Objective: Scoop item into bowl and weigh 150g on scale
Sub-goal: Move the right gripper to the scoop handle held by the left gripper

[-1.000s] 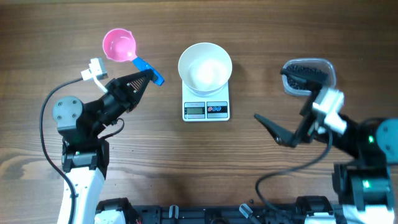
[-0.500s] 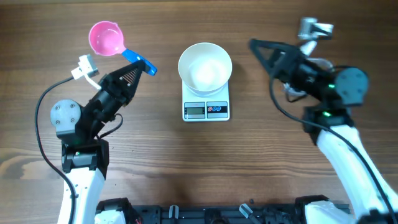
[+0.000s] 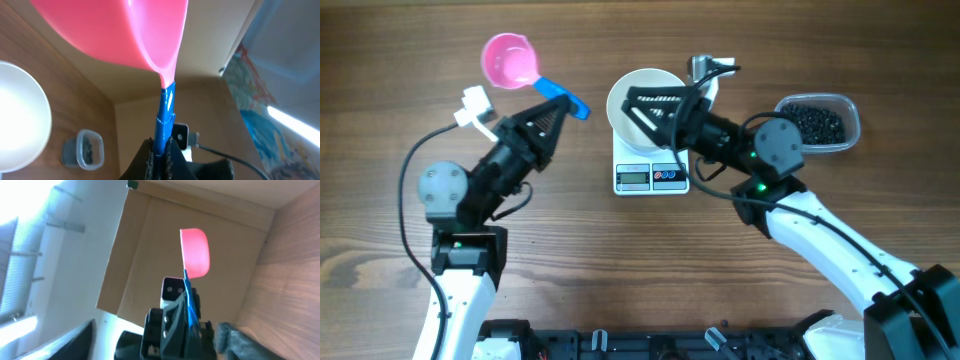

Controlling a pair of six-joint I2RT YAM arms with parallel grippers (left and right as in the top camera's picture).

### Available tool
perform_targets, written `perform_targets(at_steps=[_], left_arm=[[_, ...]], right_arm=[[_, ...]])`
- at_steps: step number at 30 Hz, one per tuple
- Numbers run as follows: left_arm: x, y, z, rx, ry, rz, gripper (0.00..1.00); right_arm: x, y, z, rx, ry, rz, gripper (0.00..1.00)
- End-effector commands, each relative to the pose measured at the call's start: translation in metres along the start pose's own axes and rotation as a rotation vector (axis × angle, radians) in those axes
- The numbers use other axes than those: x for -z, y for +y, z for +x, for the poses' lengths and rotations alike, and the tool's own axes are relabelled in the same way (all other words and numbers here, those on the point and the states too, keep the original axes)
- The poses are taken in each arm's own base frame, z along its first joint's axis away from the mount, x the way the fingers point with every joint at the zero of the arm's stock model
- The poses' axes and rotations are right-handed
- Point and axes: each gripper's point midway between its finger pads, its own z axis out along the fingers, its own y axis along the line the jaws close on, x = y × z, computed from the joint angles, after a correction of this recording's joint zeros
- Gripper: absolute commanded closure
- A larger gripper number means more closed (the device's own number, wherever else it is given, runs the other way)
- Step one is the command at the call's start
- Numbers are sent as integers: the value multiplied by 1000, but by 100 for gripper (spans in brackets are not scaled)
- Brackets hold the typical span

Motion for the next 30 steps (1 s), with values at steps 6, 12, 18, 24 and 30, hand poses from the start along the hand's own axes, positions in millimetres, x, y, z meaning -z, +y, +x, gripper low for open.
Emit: perform_targets(at_steps=[6, 12, 18, 24, 30], left_arm=[[-13, -9, 32, 22, 62, 28, 96], [-19, -10, 36, 29, 29, 28, 96], [-20, -6, 29, 37, -29, 8, 96], [-18, 19, 17, 67, -110, -94, 96], [-19, 22, 18, 71, -108, -102, 96]], right_arm=[[-7, -20, -4, -12, -71, 73, 29], [-10, -24, 6, -29, -40, 87, 27], [-10, -25, 6, 71, -35, 92, 45], [-10, -25, 7, 170, -30, 94, 52], [-10, -32, 12, 157, 2, 117, 53]])
